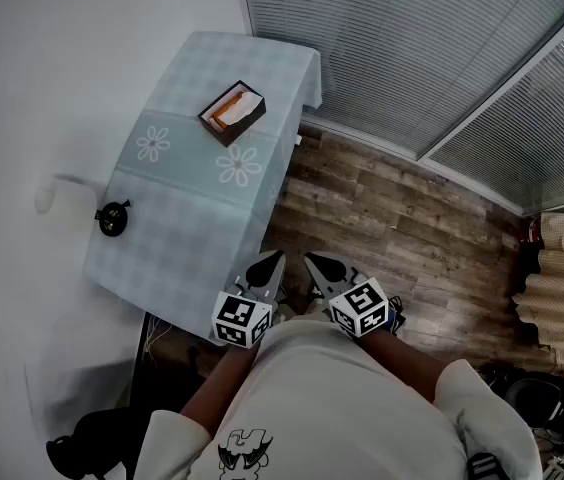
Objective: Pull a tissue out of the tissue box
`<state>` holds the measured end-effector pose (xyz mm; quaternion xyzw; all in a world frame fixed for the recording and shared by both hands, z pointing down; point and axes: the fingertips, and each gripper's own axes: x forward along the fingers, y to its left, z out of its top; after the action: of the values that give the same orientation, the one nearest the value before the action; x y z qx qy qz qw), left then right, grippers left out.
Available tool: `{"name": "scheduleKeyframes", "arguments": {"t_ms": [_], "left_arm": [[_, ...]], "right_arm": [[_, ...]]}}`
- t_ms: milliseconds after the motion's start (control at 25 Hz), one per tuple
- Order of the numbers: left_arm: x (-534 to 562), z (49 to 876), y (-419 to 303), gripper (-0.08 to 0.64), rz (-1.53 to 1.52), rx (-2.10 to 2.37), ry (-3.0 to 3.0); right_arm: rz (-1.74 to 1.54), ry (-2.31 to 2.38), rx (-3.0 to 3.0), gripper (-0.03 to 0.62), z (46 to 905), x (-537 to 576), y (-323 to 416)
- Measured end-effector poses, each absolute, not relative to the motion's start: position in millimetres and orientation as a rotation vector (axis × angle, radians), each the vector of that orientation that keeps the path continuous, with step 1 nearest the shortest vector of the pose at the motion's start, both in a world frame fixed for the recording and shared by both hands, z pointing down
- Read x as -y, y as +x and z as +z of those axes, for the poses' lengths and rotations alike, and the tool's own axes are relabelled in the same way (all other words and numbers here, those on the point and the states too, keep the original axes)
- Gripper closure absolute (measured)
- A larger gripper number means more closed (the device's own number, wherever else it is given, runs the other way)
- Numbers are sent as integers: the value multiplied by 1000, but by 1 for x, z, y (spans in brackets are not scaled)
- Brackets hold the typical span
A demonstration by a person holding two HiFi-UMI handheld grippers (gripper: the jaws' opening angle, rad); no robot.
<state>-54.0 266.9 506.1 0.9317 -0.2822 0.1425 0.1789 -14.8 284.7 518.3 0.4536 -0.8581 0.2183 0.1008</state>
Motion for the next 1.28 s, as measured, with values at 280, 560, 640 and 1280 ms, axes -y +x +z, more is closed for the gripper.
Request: {"name": "scheduleKeyframes", "arguments": {"t_ms": [280,560,640,1280], "left_arm": [[-272,520,-54,554,415,794,2598],[-273,529,-36,554,448,745,2587],[-270,532,-25,554,459,739,2581],[-184,550,2,554,400,891,2474]], "right_arm": [[645,1364,2533,580,519,-286,-14],[638,1348,2541,580,518,-290,4],[666,1314,2548,580,521,-294,10],[798,1160,2503,580,577,-218,54]]}}
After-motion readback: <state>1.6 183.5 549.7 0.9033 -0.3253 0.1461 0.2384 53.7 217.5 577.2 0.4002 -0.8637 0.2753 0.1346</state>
